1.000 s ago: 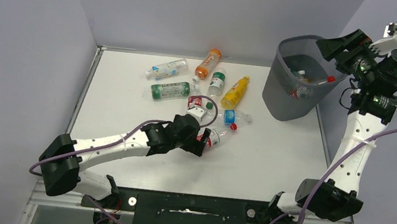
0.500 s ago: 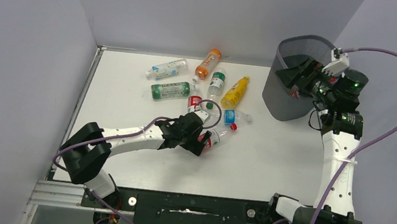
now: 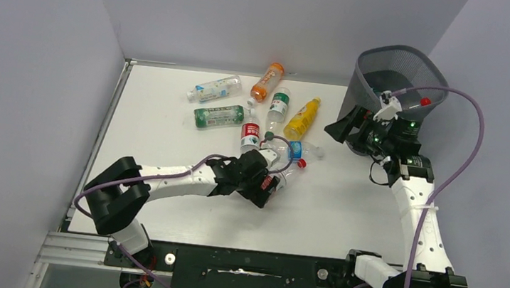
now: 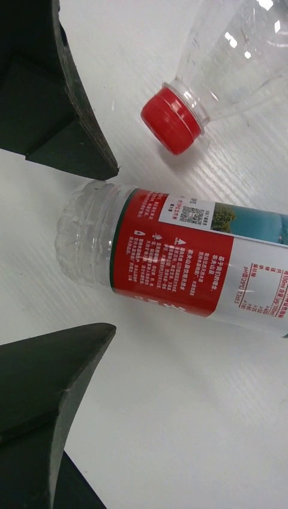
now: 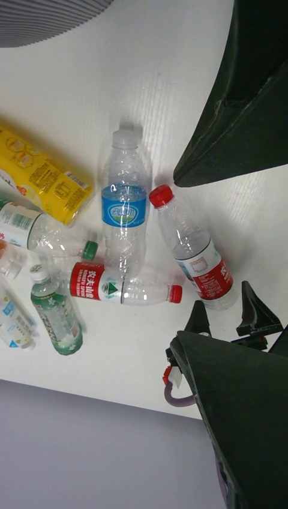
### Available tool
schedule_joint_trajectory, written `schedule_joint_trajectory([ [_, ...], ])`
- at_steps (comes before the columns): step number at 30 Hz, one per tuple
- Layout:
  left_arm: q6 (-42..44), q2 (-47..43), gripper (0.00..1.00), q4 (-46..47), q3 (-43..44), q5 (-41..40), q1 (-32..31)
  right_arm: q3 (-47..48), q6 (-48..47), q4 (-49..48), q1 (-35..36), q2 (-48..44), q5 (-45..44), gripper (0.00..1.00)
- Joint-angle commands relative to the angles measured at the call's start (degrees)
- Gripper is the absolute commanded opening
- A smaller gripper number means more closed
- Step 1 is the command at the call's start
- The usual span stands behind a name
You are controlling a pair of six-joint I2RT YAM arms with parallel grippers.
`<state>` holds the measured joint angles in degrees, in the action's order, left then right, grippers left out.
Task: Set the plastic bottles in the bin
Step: Pick up the plastic bottle at the center of the board.
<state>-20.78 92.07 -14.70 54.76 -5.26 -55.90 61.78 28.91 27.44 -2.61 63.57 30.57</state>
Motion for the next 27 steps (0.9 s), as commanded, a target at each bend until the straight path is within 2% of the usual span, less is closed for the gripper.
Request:
schedule_joint_trajectory([
  [1, -0.4, 1.1, 0.91, 4.0, 2.3, 1.5, -1.7, -2.6, -0.9, -3.4, 1.3, -2.2, -2.1, 0.95],
  [8, -0.9, 3.5, 0.91, 5.7, 2.3, 2.0, -3.0, -6.7, -0.4, -4.0, 2.3, -2.8, -2.6, 0.95],
  [11, -1.0, 4.6, 0.84, 5.7, 2.9, 2.1, -3.5, -7.9, -0.1, -4.2, 2.6, -3.0, -2.6, 0.95],
  [15, -1.3, 4.5, 0.67, 5.1, 3.4, 2.2, -3.7, -9.4, 0.1, -4.5, 2.8, -3.0, -2.6, 0.95],
  [17, -1.4, 3.7, 0.62, 4.5, 3.7, 2.3, -3.8, -10.0, 0.5, -4.9, 3.0, -2.9, -1.9, 0.95],
  [27, -2.2, -6.4, 0.57, 5.7, 1.9, 0.7, -4.7, -15.1, 6.7, -12.6, 5.3, -1.4, 5.6, 0.95],
])
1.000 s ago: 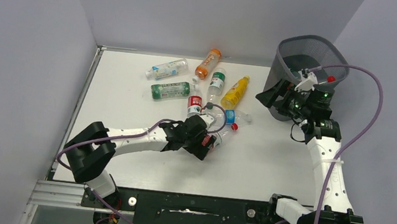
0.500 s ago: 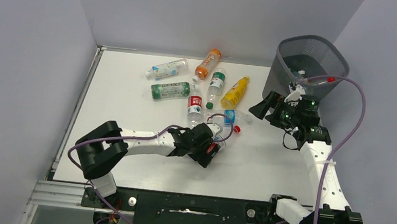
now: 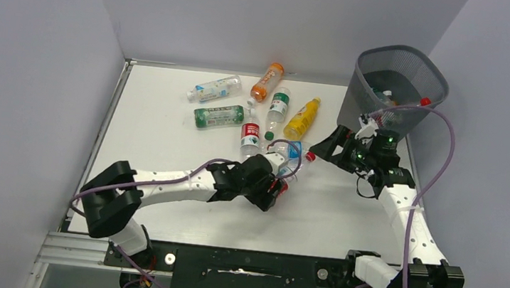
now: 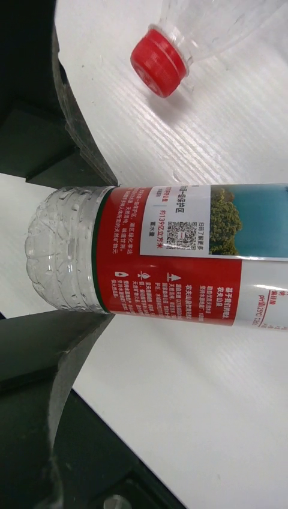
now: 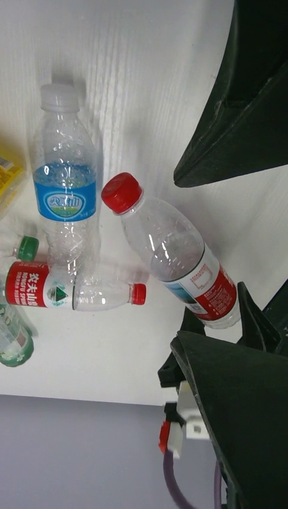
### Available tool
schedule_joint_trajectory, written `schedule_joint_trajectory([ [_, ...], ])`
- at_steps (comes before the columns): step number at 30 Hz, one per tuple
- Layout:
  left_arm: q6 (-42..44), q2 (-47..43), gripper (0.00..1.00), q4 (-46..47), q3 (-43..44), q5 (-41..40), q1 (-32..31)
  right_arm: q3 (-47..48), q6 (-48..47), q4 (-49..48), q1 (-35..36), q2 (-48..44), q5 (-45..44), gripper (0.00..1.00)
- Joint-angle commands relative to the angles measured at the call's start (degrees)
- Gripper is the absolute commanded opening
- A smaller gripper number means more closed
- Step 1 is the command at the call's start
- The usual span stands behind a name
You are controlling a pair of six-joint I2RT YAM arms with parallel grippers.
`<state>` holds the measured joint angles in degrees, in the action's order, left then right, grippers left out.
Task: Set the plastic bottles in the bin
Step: Place the plastic bottle in the trash bin.
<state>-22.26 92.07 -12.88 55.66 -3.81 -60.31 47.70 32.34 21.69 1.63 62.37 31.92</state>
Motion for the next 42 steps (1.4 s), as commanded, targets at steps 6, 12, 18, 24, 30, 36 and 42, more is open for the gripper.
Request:
schedule_joint_trajectory([
  [6, -0.8, -10.7, 0.57, 4.9, 0.6, -2.0, -0.5, -1.4, 5.6, -9.5, 2.7, 0.8, 6.2, 0.95],
  [12, -0.9, -12.4, 0.56, 5.7, 0.1, -1.9, -0.6, -1.3, 7.3, -11.2, 4.6, 2.0, 6.7, 0.96],
  [18, -1.2, -13.5, 0.57, 7.2, -0.7, -1.4, -0.9, -1.3, 9.6, -14.6, 7.6, 3.6, 6.8, 0.96],
  [24, -1.1, -14.9, 0.57, 8.3, -1.3, -1.4, -1.2, -0.7, 10.5, -15.8, 10.6, 5.2, 5.5, 0.93],
  [30, -1.2, -17.5, 0.57, 9.9, -2.7, -1.8, -1.3, 0.1, 10.8, -16.2, 12.3, 6.6, 4.8, 0.83],
  [36, -1.0, -18.7, 0.60, 10.3, -3.3, -1.6, -1.3, 1.3, 11.0, -15.5, 13.4, 7.0, 3.8, 0.64],
  [42, -0.7, -18.8, 0.70, 8.7, -3.2, -2.4, -1.3, 4.9, 9.1, -11.2, 13.9, 6.2, 0.2, 0.53],
])
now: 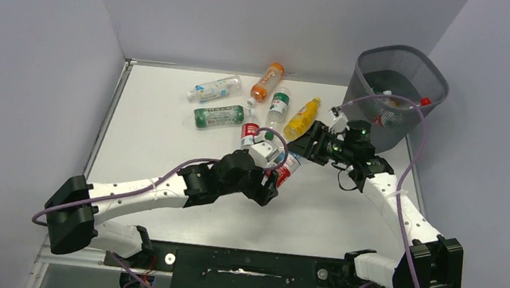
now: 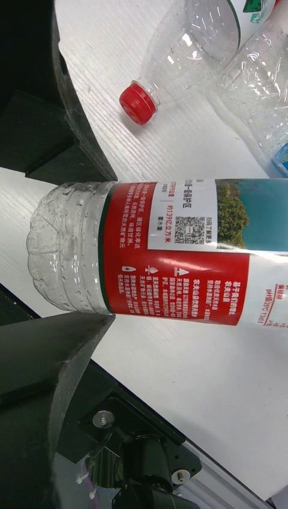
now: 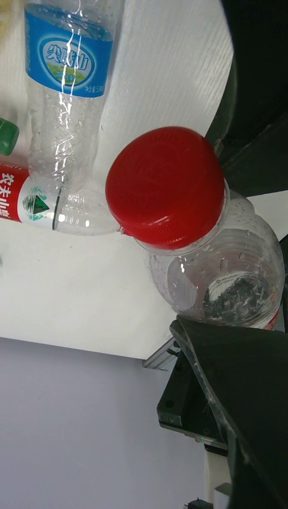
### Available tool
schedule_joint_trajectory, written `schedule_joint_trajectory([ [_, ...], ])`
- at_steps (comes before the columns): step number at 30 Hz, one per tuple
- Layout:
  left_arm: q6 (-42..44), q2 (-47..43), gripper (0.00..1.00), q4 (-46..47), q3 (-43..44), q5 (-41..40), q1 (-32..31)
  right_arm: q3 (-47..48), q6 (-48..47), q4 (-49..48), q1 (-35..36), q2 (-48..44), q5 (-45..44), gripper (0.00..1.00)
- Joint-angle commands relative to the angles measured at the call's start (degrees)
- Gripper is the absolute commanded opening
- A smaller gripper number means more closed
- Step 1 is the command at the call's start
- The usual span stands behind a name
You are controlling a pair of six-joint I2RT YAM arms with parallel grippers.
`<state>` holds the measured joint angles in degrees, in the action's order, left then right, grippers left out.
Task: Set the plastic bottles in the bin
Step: Place the plastic bottle in the trash bin.
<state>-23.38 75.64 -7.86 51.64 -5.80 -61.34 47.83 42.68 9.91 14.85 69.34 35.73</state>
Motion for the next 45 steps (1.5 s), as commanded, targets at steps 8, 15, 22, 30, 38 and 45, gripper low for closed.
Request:
schedule_joint_trajectory([
  [8, 1.1, -5.7, 0.82, -0.9, 2.2, -2.9, -0.3, 13.3, -6.6, 8.7, 0.7, -0.1, -9.4, 0.48],
  [15, 0.7, -10.9, 0.86, -3.8, 1.7, -6.2, -0.1, 26.0, -11.9, 15.7, -1.3, 3.6, -13.9, 0.47],
  [22, 0.2, -13.1, 0.88, -5.7, 0.1, -7.4, 0.0, 39.9, -15.0, 18.8, -12.1, 7.5, -12.8, 0.47],
  [30, -0.3, -13.0, 0.89, -5.5, -0.7, -7.3, 0.1, 57.0, -15.7, 20.7, -21.4, 13.7, -12.2, 0.48],
  [38, -0.4, -11.0, 0.89, -6.2, -0.4, -8.8, 0.4, 62.7, -12.9, 16.1, -31.5, 18.3, -11.4, 0.50],
  [45, -2.2, -4.8, 0.89, -7.8, 1.8, -10.8, 2.3, 66.4, -10.8, 13.6, -37.5, 23.5, -10.7, 0.50],
])
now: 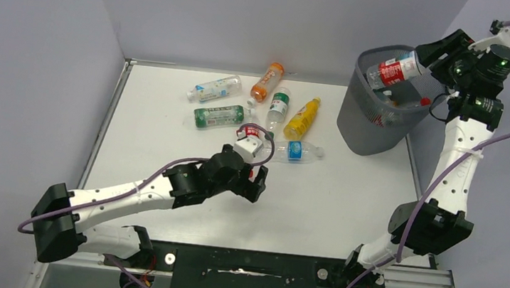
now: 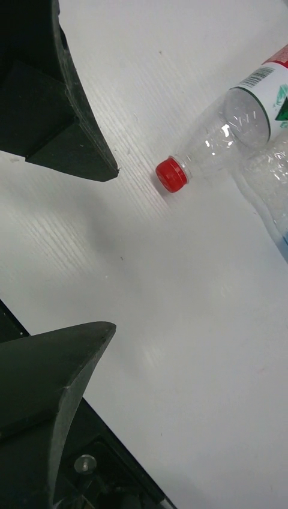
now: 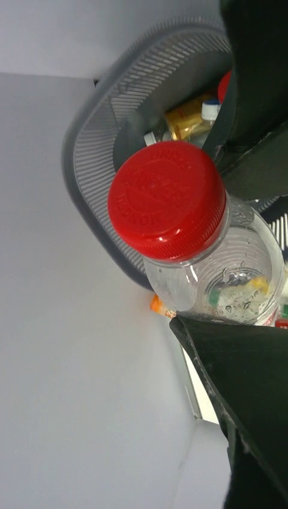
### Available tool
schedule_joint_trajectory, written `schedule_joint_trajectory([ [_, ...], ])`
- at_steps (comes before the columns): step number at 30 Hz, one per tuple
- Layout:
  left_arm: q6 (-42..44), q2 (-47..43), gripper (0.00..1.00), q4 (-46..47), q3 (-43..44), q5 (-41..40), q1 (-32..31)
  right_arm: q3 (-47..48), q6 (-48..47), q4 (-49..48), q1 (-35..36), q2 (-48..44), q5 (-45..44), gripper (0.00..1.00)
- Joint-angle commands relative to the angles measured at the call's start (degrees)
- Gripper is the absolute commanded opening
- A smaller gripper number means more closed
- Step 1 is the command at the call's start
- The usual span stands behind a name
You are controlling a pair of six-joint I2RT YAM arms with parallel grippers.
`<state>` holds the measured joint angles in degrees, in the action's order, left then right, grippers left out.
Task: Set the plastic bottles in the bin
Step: Place the plastic bottle in the trash bin.
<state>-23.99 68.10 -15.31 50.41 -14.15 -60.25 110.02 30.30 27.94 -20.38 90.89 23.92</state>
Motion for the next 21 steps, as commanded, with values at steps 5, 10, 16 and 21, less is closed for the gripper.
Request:
schedule_joint_trajectory([
  [5, -4.0, 5.0, 0.88, 0.0, 3.1, -1.8, 3.4, 8.6, 3.0, -4.8, -4.4, 6.7, 1.4, 0.56],
  [10, -4.4, 5.6, 0.89, -0.6, 3.1, -1.0, 4.2, 16.4, 1.7, 0.8, -4.9, 12.4, 2.4, 0.90],
  [16, -4.9, 5.4, 0.89, -0.7, 2.5, -0.9, 4.8, 13.2, -0.1, 2.7, -5.0, 9.0, 2.0, 0.99],
  [21, -5.1, 6.6, 0.89, -1.2, 3.1, -1.4, 6.1, 10.1, -1.9, 5.5, -5.1, 3.9, 2.0, 1.00],
])
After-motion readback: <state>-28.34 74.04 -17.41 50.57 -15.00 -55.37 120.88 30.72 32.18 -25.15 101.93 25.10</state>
